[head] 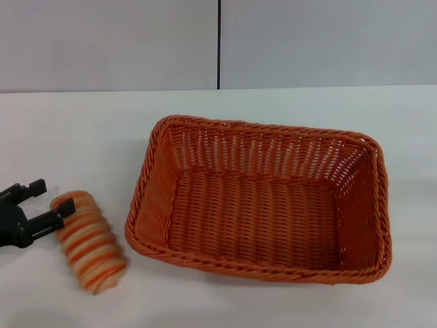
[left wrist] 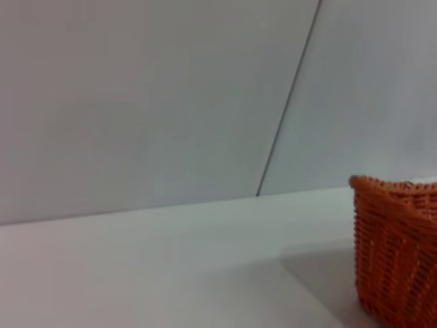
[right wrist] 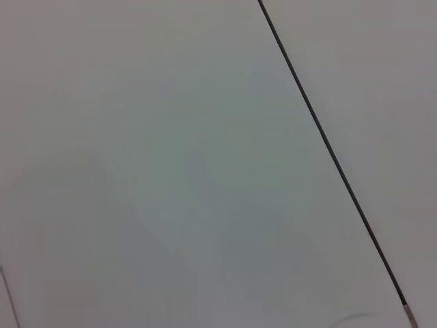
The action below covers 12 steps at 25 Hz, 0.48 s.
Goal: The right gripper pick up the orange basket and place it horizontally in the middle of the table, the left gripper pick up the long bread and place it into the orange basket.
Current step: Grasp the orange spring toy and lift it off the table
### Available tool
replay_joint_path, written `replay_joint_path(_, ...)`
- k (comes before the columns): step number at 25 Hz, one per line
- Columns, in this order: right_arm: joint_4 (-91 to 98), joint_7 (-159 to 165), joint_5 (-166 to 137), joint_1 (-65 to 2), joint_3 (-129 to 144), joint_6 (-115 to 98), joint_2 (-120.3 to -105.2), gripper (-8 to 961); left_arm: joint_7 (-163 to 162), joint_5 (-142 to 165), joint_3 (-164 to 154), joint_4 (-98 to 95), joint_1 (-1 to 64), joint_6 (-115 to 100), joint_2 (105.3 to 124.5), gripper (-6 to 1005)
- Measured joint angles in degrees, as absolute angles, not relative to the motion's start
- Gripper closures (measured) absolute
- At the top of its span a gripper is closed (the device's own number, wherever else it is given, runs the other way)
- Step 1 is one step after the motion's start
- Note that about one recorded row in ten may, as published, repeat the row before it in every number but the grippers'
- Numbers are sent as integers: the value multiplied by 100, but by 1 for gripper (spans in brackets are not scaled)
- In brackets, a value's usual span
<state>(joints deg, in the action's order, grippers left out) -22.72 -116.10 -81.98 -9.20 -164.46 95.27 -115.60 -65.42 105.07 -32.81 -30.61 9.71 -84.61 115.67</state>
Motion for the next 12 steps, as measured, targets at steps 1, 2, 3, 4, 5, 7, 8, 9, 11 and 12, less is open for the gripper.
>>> replay_joint_path(1,-2271,-11610,-8201,-919,-16442,9521,-11564,469,-6542,10543,-3279,-3061,970,-8451,11571,202)
replay_joint_path(2,-2270,-11608,-8203,-919,-16442,9519,-11567,469,-6542,10559,-3279,-3061,969,-8438,11575,202)
replay_joint_path(3,-2268,-11597,-8207,-919,-16442,9514,-11570,469,-6542,10578,-3282,-3059,968,-8420,11580,202)
replay_joint_path(4,-2268,-11597,-8207,-919,-16442,9514,-11570,470,-6542,10585,-3286,-3058,968,-8413,11582,202)
replay_joint_path(5,-2268,-11588,-8208,-919,-16442,9514,-11571,470,-6542,10613,-3286,-3055,967,-8407,11587,202)
replay_joint_path(7,-2267,-11579,-8209,-918,-16437,9514,-11574,470,-6542,10670,-3275,-3054,969,-8400,11598,202)
replay_joint_path(8,-2267,-11576,-8212,-916,-16417,9513,-11578,470,-6542,10693,-3271,-3054,973,-8393,11605,202)
replay_joint_path(9,-2267,-11576,-8212,-916,-16417,9513,-11578,470,-6542,10693,-3271,-3054,973,-8393,11605,202)
replay_joint_path(11,-2267,-11574,-8216,-915,-16353,9513,-11576,470,-6542,10734,-3275,-3054,987,-8352,11627,202)
replay_joint_path(12,-2267,-11574,-8220,-916,-16317,9513,-11572,470,-6542,10756,-3283,-3054,991,-8322,11644,202)
